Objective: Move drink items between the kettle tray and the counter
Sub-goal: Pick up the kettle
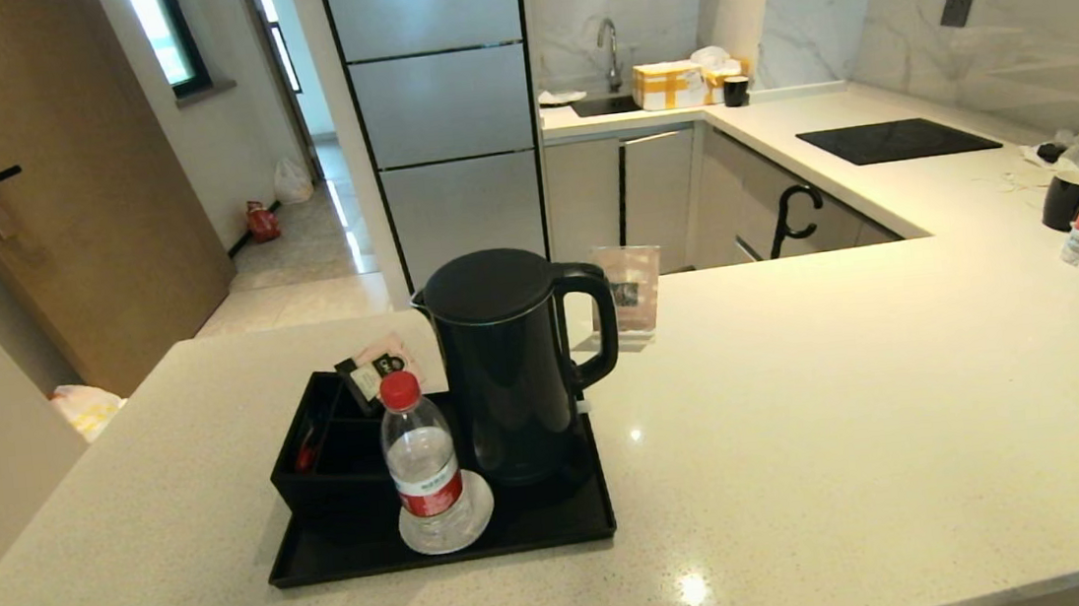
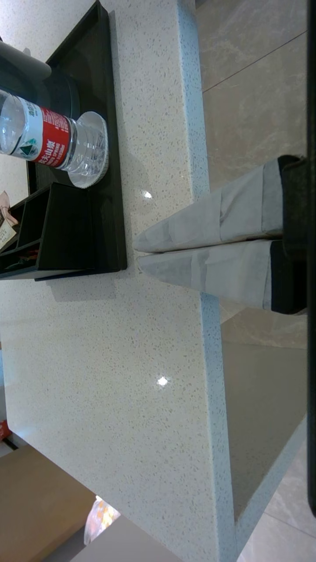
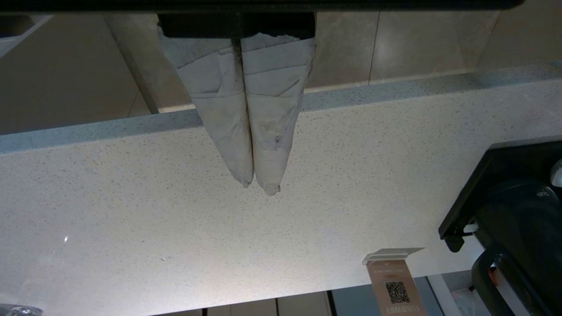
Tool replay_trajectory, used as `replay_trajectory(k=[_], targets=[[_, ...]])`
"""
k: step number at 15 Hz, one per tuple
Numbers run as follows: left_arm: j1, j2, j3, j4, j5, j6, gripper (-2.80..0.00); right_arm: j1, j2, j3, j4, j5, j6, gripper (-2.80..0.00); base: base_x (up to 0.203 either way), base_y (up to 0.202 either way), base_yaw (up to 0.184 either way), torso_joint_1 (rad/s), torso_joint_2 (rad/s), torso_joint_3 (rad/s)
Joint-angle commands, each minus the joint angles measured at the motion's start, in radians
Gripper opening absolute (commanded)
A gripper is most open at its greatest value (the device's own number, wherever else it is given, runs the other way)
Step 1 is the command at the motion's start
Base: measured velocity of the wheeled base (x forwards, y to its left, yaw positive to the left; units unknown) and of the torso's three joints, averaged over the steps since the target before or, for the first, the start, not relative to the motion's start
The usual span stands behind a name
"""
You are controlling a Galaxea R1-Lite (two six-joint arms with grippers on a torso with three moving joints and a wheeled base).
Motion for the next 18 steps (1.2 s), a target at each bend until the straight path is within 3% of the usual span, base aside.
replay_trajectory(k=[1,11,13,16,18], targets=[[0.002,0.000,0.000,0.001,0.000,0.000,-2.80,-0.001,0.001,0.000,-0.001,0.000,0.000,-2.80,0.000,0.000,0.000,0.000,0.00,0.000],[0.002,0.000,0.000,0.001,0.000,0.000,-2.80,0.001,0.023,-0.039,0.030,0.014,-0.016,-2.80,0.000,0.000,0.000,0.000,0.00,0.000],[0.001,0.000,-0.002,0.001,0.000,0.000,-2.80,0.005,0.164,-0.220,0.102,0.042,0.019,-2.80,0.000,0.000,0.000,0.000,0.00,0.000],[0.001,-0.001,0.000,0.001,0.000,0.000,-2.80,0.010,0.525,-0.645,0.302,0.127,0.060,-2.80,0.000,0.000,0.000,0.000,0.00,0.000],[0.000,0.000,-0.002,0.001,0.000,0.000,-2.80,0.018,0.812,-0.763,0.323,0.209,0.074,-2.80,0.000,0.000,0.000,0.000,0.00,0.000]])
